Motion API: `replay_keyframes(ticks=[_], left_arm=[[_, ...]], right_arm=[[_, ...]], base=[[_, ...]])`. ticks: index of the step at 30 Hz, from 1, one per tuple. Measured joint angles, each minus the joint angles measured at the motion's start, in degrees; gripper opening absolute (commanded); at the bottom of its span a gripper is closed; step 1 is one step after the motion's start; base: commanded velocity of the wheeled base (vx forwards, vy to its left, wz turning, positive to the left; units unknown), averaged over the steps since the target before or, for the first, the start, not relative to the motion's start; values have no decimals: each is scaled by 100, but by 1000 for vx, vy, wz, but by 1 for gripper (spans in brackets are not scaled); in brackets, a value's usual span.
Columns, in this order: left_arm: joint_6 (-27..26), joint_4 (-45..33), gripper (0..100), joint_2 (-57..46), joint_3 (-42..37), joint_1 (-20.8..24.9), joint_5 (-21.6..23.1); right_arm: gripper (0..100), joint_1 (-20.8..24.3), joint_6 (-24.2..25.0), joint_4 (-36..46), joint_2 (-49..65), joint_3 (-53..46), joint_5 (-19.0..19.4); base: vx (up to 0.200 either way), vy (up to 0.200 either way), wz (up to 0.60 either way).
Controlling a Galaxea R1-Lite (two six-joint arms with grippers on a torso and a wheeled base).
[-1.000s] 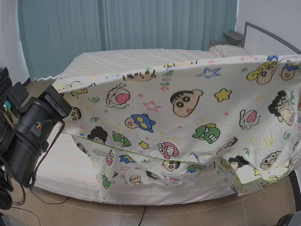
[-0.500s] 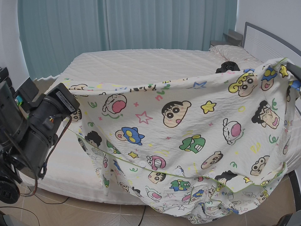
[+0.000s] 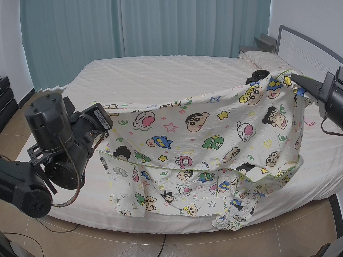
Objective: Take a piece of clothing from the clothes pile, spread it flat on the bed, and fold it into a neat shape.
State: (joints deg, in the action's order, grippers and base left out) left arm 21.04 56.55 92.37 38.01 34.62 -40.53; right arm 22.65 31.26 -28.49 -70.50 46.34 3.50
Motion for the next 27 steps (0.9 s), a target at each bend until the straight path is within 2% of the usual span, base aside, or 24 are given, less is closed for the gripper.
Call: replay_keyframes(ticks=[13, 21, 27], left_arm=[[38, -1, 0, 870, 769, -373, -9], [35, -33, 0, 1585, 1465, -605, -20], [26, -74, 0, 2099, 1751, -666, -20]], right_arm=[[0, -315, 0, -27, -800, 488, -24], [0, -461, 30, -150, -1495, 945, -334], [0, -577, 27, -649, -2159, 1108, -486]], base=[[200, 0, 0], [200, 0, 0], [0, 0, 0]])
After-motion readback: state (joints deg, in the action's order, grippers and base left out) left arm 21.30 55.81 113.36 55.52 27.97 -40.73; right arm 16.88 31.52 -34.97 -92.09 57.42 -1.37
